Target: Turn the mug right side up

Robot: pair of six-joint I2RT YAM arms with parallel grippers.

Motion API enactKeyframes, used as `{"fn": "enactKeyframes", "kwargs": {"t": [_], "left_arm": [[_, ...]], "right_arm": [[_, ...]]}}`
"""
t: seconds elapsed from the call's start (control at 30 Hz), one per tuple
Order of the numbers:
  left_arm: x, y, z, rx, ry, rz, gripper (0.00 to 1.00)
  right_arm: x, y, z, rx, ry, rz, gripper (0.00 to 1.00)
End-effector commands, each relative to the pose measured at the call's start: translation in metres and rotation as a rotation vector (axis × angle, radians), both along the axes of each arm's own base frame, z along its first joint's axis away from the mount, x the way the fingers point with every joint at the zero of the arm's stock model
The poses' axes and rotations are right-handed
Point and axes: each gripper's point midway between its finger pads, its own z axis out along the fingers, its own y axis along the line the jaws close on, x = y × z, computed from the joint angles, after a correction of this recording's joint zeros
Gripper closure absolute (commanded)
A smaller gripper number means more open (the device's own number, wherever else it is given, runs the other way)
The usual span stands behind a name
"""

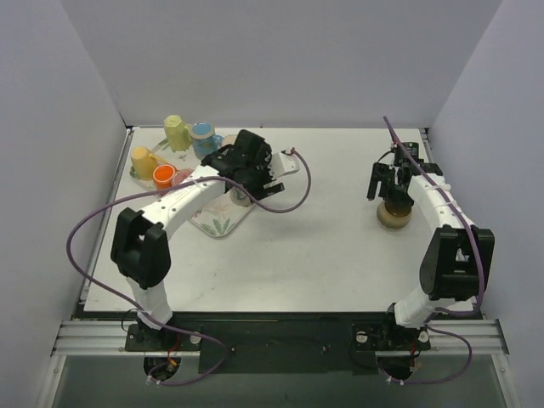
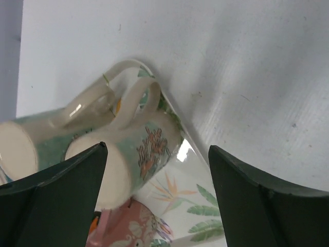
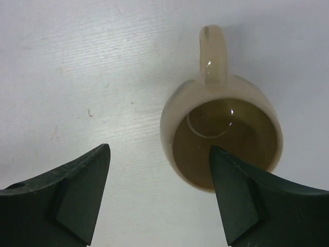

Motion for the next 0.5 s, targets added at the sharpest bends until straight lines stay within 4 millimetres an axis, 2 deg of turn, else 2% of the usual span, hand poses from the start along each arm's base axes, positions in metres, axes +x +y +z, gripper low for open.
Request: {"fn": "enactKeyframes", "kwargs": {"t": [0.0, 0.03, 0.1, 0.13, 0.27, 0.3, 0.33, 0.37, 0.47], "left_arm": [[0.030, -0.017, 0.000, 0.234, -0.149, -0.079, 0.09], [0.033, -0.021, 0.001, 0.245, -0.152, -0.091, 0.09], [0.044, -0.028, -0.008, 0.283, -0.137, -0.121, 0.09], [0.054, -0.035, -0.007, 0.295, -0.151, -0.135, 0.09], [0.073, -0.042, -0.033, 0.387, -0.111, -0.176, 0.15], [0.075, -0.040, -0.041, 0.413, -0.073, -0.184, 0.17], [0.067, -0.035, -0.050, 0.445, -0.019, -0.202, 0.18], [0.073, -0.036, -0.054, 0.453, -0.013, -0.195, 0.20], [0.068, -0.028, -0.066, 0.481, 0.044, -0.204, 0.22]], "right_arm": [[-0.018, 0.000, 0.035, -0.075, -0.037, 0.010, 0.25], [-0.020, 0.009, 0.041, -0.074, -0.054, 0.034, 0.24], [-0.025, 0.015, 0.046, -0.069, -0.074, 0.051, 0.20], [-0.026, 0.018, 0.051, -0.068, -0.089, 0.059, 0.20], [-0.035, 0.022, 0.055, -0.068, -0.106, 0.078, 0.20], [-0.038, 0.020, 0.053, -0.075, -0.100, 0.074, 0.20], [-0.039, 0.019, 0.055, -0.078, -0.106, 0.073, 0.20], [-0.040, 0.014, 0.055, -0.104, -0.105, 0.061, 0.19], [-0.043, 0.014, 0.058, -0.106, -0.114, 0.064, 0.19]]}}
